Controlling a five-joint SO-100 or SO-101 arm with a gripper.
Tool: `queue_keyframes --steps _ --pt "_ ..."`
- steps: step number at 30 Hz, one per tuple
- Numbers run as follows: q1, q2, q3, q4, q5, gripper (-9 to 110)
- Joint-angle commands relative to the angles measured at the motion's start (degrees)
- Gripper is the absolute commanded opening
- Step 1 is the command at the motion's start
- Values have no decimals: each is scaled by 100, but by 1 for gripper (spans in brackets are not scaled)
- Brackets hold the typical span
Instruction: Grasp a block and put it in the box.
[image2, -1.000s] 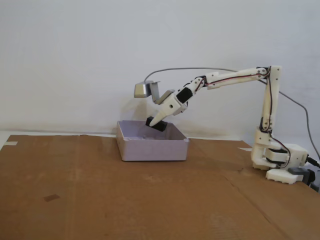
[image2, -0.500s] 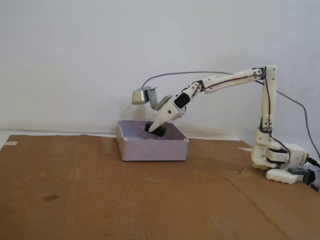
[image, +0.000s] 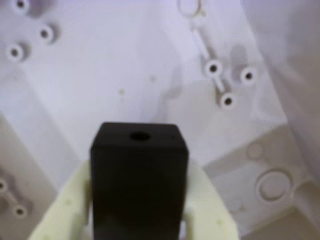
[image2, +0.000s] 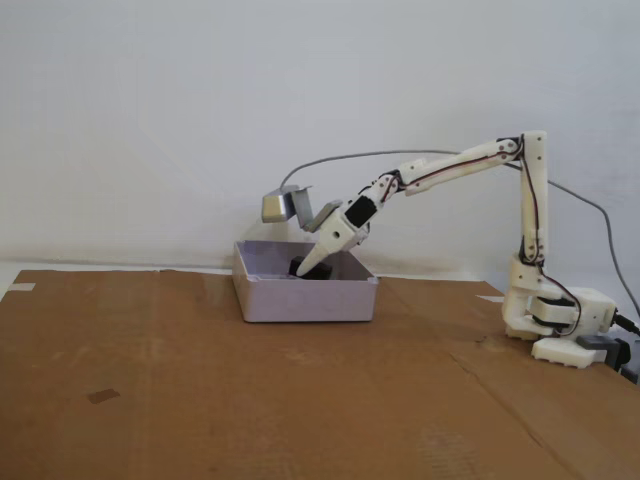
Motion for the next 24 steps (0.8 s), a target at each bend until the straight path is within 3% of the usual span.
queue_keyframes --steps 1,24 --pt "-44 246 -167 -316 -53 0" --pt "-53 237 35 -237 -70 0"
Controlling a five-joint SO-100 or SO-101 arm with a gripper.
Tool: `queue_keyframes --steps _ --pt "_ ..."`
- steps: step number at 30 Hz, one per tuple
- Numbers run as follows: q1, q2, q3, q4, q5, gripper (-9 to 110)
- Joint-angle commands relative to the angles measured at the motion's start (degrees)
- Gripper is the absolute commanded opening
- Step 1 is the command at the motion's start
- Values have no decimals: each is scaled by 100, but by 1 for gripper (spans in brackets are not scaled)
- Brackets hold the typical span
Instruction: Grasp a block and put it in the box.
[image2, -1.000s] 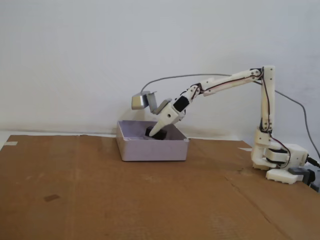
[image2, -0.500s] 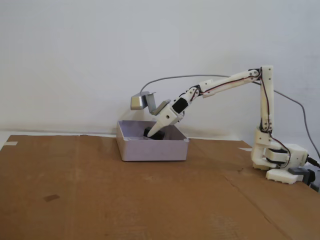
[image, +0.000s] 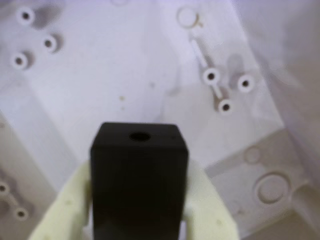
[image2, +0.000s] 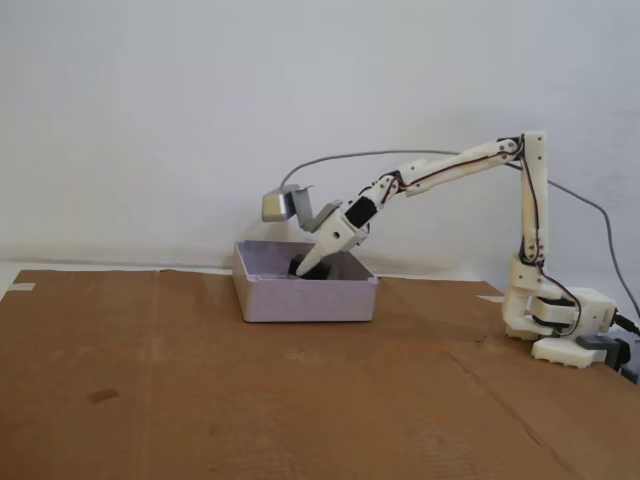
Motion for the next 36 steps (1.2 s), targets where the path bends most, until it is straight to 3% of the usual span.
queue_keyframes --steps 1,11,17,36 --pt "-79 237 -26 -176 -53 0" --pt "-105 246 18 -176 -53 1" --pt "-97 246 9 -255 -53 14" --pt "-97 343 9 -255 -53 15"
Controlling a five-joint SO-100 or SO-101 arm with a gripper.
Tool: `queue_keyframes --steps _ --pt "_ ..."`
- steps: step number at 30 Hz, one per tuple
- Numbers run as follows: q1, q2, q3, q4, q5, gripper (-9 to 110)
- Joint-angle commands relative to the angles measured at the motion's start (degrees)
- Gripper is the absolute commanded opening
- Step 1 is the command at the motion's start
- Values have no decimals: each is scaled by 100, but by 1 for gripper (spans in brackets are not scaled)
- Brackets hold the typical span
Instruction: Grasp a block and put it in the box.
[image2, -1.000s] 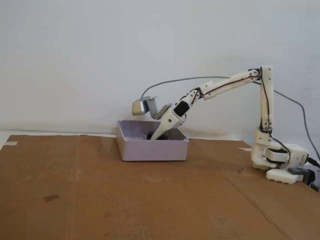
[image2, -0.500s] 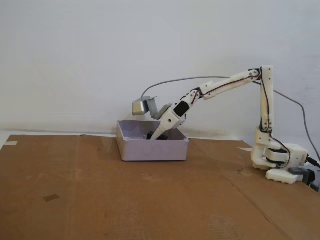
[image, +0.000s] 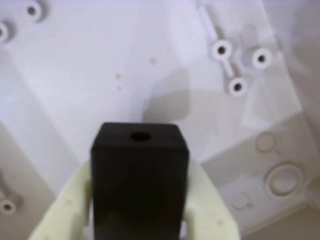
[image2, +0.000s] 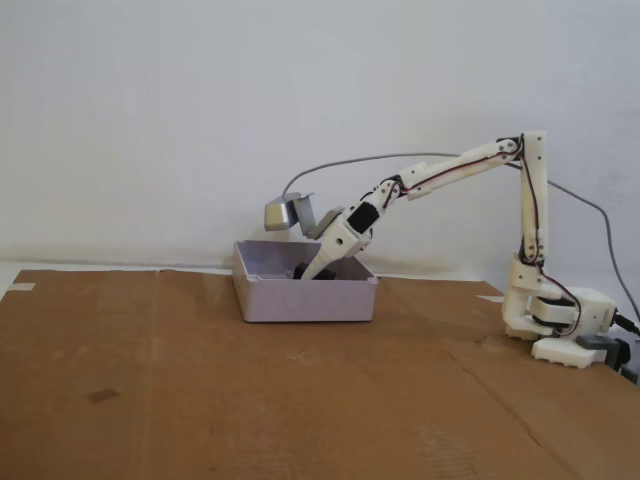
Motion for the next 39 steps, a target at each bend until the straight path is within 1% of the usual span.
queue_keyframes --steps 1,5,8,21,39 --pt "-97 343 -176 -246 -53 16" --pt "-105 343 -211 -246 -53 29" --pt "-114 325 -220 -246 -53 34" --pt "-114 360 -264 -246 -53 34" --pt "-185 1644 -255 -246 -62 34"
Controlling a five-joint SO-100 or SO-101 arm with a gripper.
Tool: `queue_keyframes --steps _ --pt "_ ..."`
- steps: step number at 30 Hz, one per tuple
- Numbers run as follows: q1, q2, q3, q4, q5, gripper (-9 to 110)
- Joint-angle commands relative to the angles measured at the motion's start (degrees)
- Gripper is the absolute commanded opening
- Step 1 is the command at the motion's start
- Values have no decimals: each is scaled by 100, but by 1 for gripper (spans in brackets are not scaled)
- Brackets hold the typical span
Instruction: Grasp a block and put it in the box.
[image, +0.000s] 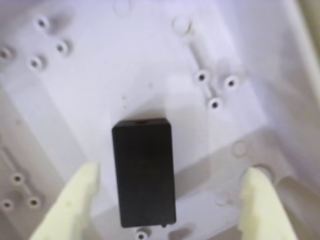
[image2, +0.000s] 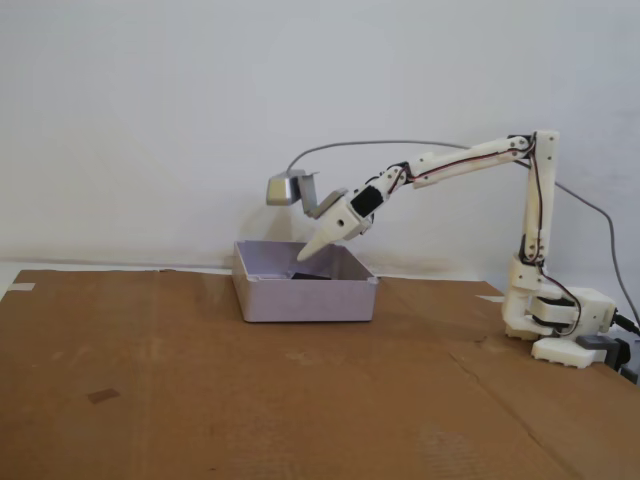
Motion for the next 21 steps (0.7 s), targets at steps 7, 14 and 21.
queue_keyframes --steps 7,14,21 --pt "-369 1556 -246 -237 -62 34" --pt "-668 2092 -246 -185 -62 34" --pt "-879 2654 -237 -185 -62 34"
